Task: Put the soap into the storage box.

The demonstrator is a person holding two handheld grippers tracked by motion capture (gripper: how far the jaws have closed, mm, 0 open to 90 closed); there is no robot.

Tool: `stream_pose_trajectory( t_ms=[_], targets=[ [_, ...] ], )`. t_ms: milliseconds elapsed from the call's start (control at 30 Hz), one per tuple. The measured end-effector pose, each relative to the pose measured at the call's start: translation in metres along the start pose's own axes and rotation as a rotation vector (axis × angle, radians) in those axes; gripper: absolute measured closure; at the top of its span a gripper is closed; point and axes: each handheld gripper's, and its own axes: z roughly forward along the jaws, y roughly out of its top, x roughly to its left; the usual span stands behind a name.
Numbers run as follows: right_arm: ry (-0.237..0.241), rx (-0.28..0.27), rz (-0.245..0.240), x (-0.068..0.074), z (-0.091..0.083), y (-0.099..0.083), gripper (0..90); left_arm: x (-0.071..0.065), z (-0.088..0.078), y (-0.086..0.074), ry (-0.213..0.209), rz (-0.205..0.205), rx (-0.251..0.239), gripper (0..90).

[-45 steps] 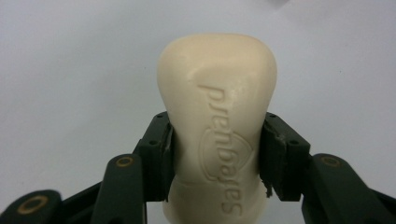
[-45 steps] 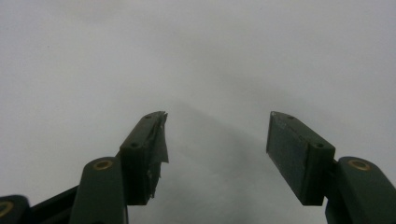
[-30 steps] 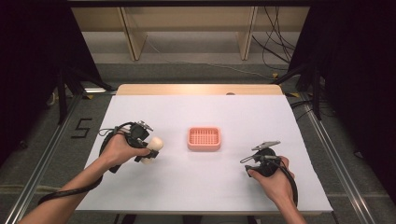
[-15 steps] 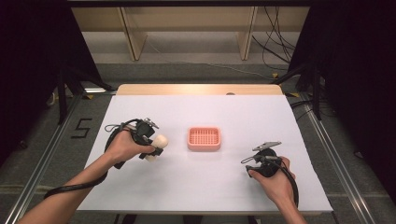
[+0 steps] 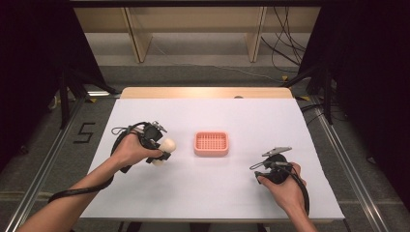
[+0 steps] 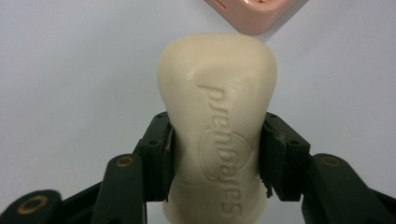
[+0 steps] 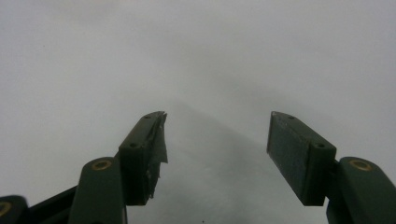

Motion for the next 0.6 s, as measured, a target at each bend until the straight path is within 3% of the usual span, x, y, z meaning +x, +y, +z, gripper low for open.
stream_pose_trajectory(
  t_ms=[167, 600],
  targets=[
    [-0.002, 0.0, -0.001, 0.0, 0.0, -0.001, 37.7, -0.002, 0.0, 0.005, 0.006, 0.001, -0.02, 49.7],
    [0.009, -0.003, -0.004, -0.001, -0.001, -0.003, 37.5, -0.006, 0.0, 0.016, 0.003, 0.037, -0.008, 49.7]
  ],
)
